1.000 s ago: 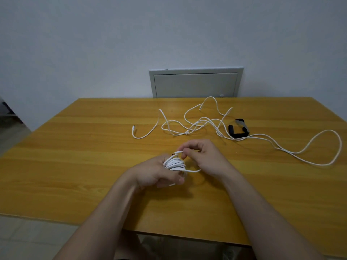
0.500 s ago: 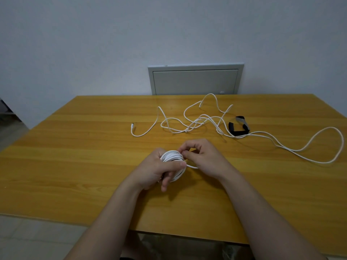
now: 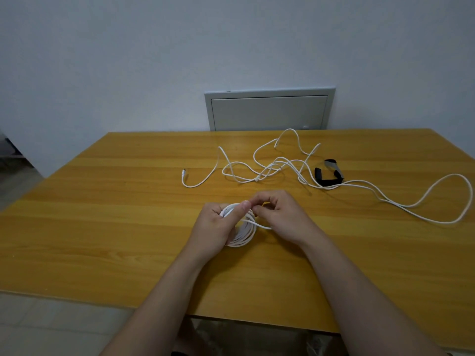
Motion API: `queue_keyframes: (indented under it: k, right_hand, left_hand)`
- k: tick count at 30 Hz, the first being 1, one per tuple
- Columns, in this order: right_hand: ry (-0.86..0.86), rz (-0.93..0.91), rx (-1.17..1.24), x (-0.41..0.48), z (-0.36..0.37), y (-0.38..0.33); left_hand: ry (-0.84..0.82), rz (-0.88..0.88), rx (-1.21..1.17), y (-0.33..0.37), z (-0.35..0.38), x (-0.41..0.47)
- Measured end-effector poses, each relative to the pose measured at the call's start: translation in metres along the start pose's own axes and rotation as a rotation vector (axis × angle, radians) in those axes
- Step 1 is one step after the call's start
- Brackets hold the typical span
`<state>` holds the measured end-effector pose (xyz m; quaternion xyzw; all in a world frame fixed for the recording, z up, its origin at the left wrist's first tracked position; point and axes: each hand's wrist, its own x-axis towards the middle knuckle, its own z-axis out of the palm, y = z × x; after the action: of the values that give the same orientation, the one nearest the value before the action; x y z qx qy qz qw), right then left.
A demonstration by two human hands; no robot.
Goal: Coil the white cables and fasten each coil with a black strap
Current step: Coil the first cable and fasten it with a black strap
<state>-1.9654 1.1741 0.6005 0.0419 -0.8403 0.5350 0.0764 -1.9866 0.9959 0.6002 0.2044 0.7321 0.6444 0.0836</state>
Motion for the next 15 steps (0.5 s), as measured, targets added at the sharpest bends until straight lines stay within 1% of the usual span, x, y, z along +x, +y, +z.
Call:
queue_keyframes:
  k: [2,3,4,7,8,9,10,11,12,13,14,15]
  right_hand:
    - [0.026,0.012,0.043,-0.001,0.001,-0.001]
    - [0.059,0.03,0.102,-0.001,0.001,-0.001]
    - [0.105,0.048,0.21,-0.001,0.0,-0.002]
    - [0.249,0.053,0.659,0.0,-0.009,-0.008]
    - [0.313,0.068,0.745,0.001,-0.012,-0.009]
    - [0.386,0.103,0.757,0.001,-0.015,-0.009]
    - [0.464,0.145,0.682,0.001,-0.016,-0.008]
    - [0.541,0.181,0.512,0.0,-0.015,-0.004]
    - [0.589,0.202,0.273,-0.002,-0.014,-0.001]
    - [0.6,0.201,0.008,-0.004,-0.011,0.001]
    - [0.592,0.159,-0.214,-0.006,-0.008,0.0]
    - [0.581,0.08,-0.339,-0.008,-0.005,-0.003]
  left_hand:
    - [-0.02,-0.031,-0.056,-0.002,-0.002,0.002]
    - [-0.021,-0.029,-0.082,-0.002,-0.002,0.002]
    - [-0.008,-0.025,-0.108,-0.002,-0.001,0.002]
    - [0.128,-0.025,-0.14,-0.001,-0.001,0.004]
    - [0.194,-0.028,-0.131,-0.001,-0.001,0.006]
    - [0.26,-0.033,-0.127,-0.002,-0.001,0.008]
    - [0.315,-0.035,-0.133,-0.003,-0.002,0.009]
    - [0.353,-0.033,-0.147,-0.004,-0.002,0.011]
    - [0.376,-0.028,-0.157,-0.004,-0.002,0.012]
    - [0.388,-0.022,-0.162,-0.004,-0.001,0.013]
    - [0.393,-0.013,-0.157,-0.004,0.001,0.013]
    - [0.392,-0.004,-0.145,-0.004,0.002,0.013]
